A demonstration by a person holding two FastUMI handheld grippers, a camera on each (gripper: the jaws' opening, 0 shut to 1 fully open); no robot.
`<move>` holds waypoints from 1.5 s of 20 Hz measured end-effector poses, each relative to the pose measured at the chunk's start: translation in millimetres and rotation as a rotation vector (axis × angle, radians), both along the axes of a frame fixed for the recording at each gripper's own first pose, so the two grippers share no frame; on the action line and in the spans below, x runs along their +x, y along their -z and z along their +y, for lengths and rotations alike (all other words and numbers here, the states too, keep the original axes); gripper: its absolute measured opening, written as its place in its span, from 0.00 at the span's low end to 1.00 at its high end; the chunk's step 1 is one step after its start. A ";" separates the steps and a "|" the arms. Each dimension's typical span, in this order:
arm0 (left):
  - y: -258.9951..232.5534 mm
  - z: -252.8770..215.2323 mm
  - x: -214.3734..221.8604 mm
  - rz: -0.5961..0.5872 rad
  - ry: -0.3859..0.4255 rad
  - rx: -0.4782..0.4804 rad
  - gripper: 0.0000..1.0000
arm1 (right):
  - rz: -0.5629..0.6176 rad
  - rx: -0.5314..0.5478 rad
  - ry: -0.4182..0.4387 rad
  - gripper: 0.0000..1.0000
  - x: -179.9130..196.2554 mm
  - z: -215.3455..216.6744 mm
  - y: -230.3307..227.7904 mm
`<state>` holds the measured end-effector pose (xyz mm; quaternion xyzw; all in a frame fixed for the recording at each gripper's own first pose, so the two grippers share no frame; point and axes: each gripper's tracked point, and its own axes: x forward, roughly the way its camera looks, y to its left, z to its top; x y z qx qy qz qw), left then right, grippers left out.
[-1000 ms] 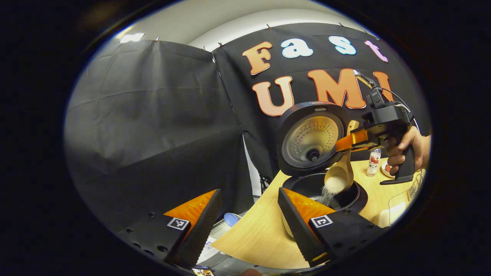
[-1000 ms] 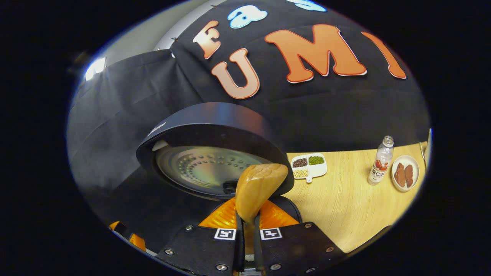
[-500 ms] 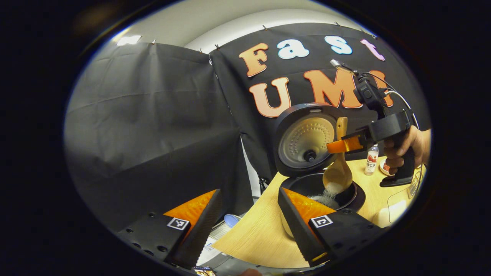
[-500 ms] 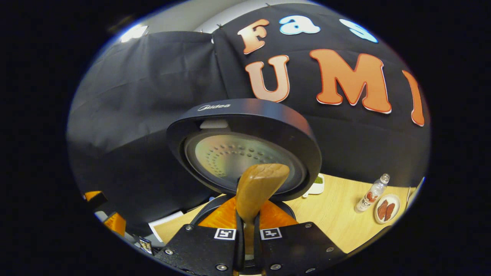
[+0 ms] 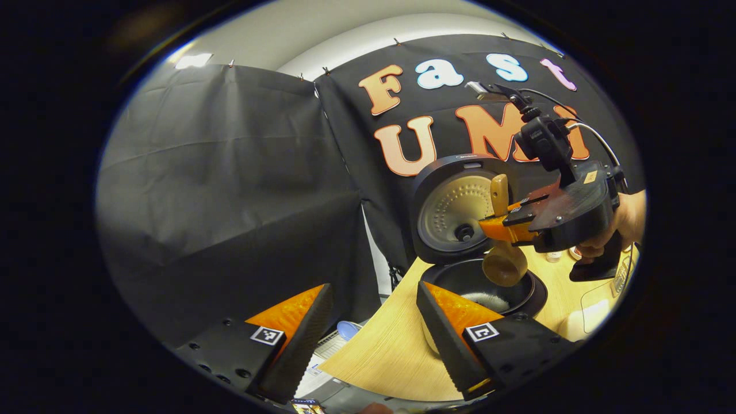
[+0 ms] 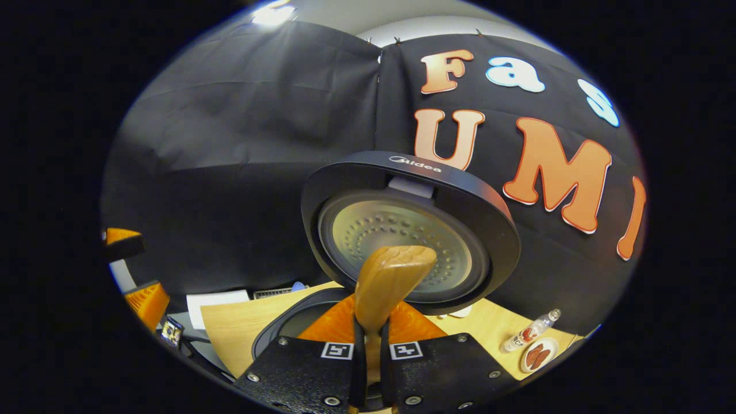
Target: Close the left gripper, press the button to open the rice cooker; take a wooden spoon from the chopstick holder with the right hand, scoop a spoonful of rice and pour it into the rice cooker, then put the wooden spoon back into the chopstick holder.
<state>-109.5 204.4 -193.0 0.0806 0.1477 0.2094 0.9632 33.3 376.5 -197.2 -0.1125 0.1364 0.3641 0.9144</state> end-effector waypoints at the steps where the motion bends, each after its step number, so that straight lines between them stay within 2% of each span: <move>1: 1.4 1.5 -1.0 0.001 -0.002 0.000 0.99 | -0.020 -0.019 -0.011 0.09 -2.2 0.9 -0.3; 6: 1.8 2.4 -2.4 0.004 -0.007 0.002 0.99 | -0.049 -0.058 -0.047 0.09 -11.0 7.8 7.2; 9: 3.5 3.1 -4.2 0.003 -0.008 0.001 0.99 | -0.023 -0.028 -0.020 0.09 -4.8 1.3 2.0; 13: 3.3 2.7 -5.2 0.002 -0.012 -0.003 0.99 | 0.123 0.121 0.060 0.09 2.7 -11.5 -4.2; 14: 3.1 2.8 -5.0 -0.001 -0.010 -0.004 0.91 | 0.173 0.165 0.084 0.09 5.6 -15.8 -4.8; 15: 2.4 1.8 -4.6 -0.004 -0.006 -0.002 0.91 | 0.223 0.212 0.108 0.09 8.0 -21.1 -5.3; 16: 1.5 1.7 -4.3 -0.008 0.001 0.000 0.99 | 0.271 0.257 0.134 0.09 10.9 -27.4 -6.6; 18: -3.2 -2.8 -2.9 -0.018 0.019 0.004 0.99 | 0.349 0.339 0.180 0.09 13.9 -43.3 -8.1; 19: -4.6 -8.6 -1.9 -0.021 0.028 0.003 0.91 | 0.376 0.371 0.204 0.09 17.7 -53.7 -9.4; 20: -4.5 -14.6 0.9 -0.024 0.037 0.001 0.91 | 0.395 0.391 0.219 0.09 18.1 -60.5 -9.7; 21: -4.3 -18.8 3.5 -0.024 0.046 0.000 0.99 | 0.411 0.409 0.236 0.09 18.8 -67.8 -10.3; 27: -8.1 -34.5 5.6 -0.027 0.087 -0.005 0.99 | 0.553 0.579 0.314 0.09 10.5 -107.5 -5.7; 30: -9.1 -47.3 6.3 -0.028 0.107 -0.005 0.99 | 0.577 0.628 0.376 0.09 10.8 -140.8 -1.6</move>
